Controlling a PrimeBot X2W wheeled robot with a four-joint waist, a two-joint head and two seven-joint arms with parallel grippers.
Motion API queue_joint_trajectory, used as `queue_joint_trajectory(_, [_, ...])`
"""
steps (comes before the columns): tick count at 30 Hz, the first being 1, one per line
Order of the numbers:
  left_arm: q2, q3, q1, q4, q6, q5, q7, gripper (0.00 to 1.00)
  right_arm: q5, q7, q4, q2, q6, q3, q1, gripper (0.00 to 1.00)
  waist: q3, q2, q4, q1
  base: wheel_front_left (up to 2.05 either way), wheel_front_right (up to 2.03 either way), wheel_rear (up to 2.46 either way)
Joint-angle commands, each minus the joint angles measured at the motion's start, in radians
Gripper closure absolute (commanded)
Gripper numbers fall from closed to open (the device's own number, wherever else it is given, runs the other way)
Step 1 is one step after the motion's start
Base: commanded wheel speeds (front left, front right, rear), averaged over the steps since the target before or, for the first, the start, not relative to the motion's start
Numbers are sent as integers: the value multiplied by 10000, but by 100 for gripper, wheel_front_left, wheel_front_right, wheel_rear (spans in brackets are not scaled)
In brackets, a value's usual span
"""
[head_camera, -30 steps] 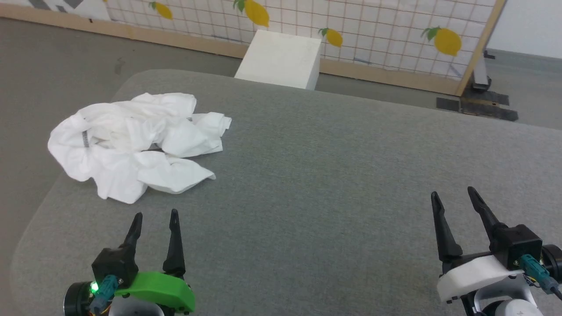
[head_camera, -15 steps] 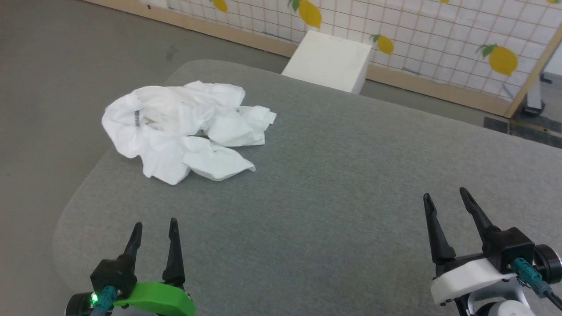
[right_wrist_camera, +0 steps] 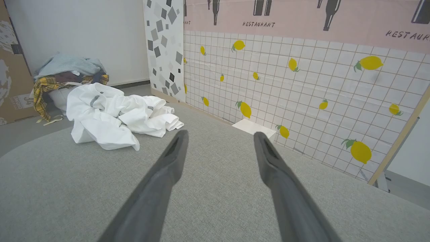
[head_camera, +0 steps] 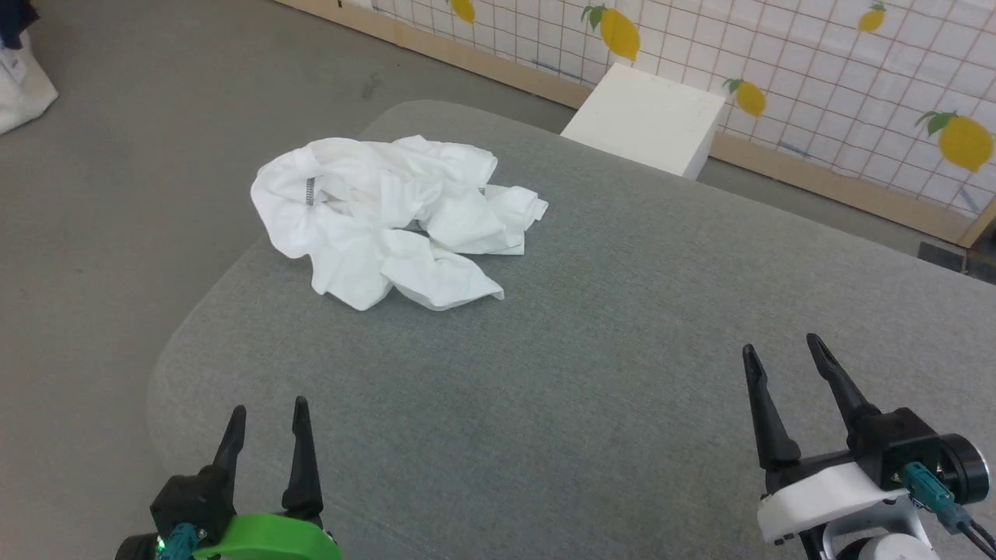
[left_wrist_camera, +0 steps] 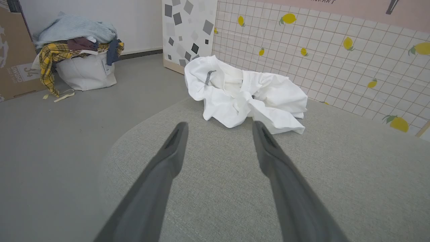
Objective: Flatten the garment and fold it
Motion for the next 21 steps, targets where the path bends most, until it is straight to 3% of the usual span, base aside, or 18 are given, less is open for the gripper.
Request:
queue_joint_trajectory(1, [-40,4,115,-1,-2,-176,-117,0,3,-129,37,11,-14,0,5,0,19,0,121,-1,0,0,0])
queue_joint_trajectory(21, [-49,-36,259,50,39,-579,-531,0,-12,-545,249,15,-17,-30,-64,0,85,0,1012,-1,0,0,0])
